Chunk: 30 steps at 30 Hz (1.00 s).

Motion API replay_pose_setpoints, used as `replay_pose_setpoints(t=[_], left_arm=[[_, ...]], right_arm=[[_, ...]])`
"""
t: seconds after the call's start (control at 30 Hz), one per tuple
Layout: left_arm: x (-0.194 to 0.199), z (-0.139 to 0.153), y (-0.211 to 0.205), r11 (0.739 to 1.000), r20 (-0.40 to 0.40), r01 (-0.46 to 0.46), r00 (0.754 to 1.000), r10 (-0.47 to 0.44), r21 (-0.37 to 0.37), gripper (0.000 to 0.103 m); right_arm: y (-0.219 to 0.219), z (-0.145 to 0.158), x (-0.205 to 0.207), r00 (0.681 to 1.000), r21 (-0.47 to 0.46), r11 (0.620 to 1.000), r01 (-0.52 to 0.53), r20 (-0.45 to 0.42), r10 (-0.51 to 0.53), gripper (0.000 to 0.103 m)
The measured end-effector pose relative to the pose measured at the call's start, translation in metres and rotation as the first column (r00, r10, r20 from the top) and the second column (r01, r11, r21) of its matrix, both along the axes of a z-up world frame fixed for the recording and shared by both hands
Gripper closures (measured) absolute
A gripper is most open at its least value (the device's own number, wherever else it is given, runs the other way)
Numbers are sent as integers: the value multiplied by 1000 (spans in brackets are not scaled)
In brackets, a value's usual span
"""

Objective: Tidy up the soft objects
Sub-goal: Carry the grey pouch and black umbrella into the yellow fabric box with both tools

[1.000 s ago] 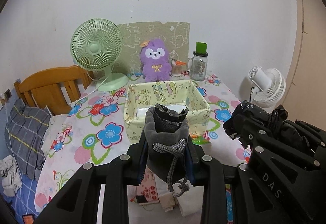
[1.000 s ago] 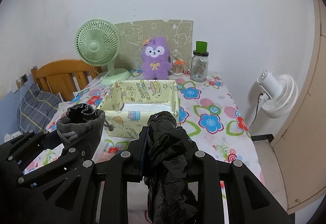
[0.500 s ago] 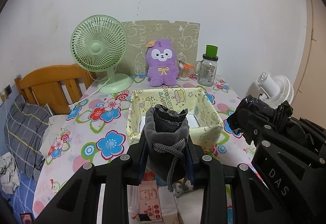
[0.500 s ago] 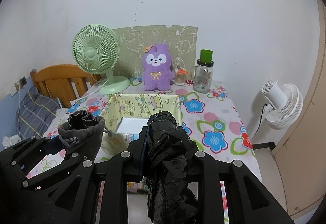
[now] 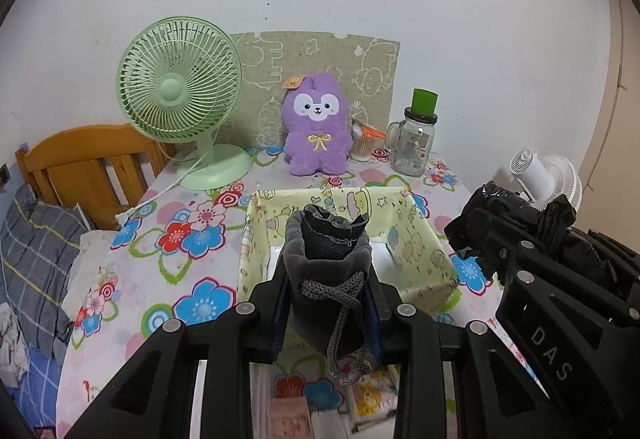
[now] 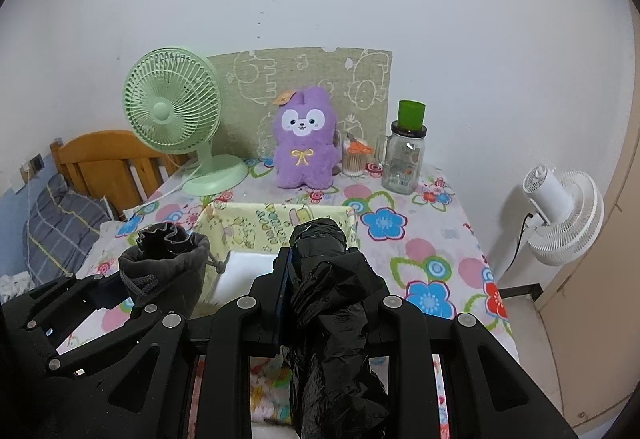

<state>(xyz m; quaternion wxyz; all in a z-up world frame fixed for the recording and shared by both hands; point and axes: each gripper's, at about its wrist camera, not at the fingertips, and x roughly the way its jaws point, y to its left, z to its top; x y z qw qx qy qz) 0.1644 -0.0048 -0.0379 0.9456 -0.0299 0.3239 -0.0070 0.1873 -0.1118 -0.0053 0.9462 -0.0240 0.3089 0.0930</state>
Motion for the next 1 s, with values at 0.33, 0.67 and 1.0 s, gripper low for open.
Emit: replay_pose_setpoints(t=[0.33, 0.67, 1.0], left_arm=[[38, -3, 4, 1000, -4, 24, 1000, -24, 17, 72], [69, -23, 8, 1000, -63, 0, 998, 2, 27, 69], [86, -38, 13, 1000, -90, 5, 996, -5, 0, 17]], right_arm=[[5, -3, 34, 1000, 4, 1000, 24, -3, -24, 74], [11, -21, 72, 998, 25, 999, 32, -59, -31, 74], [20, -33, 96, 995, 23, 999, 32, -97, -30, 57]])
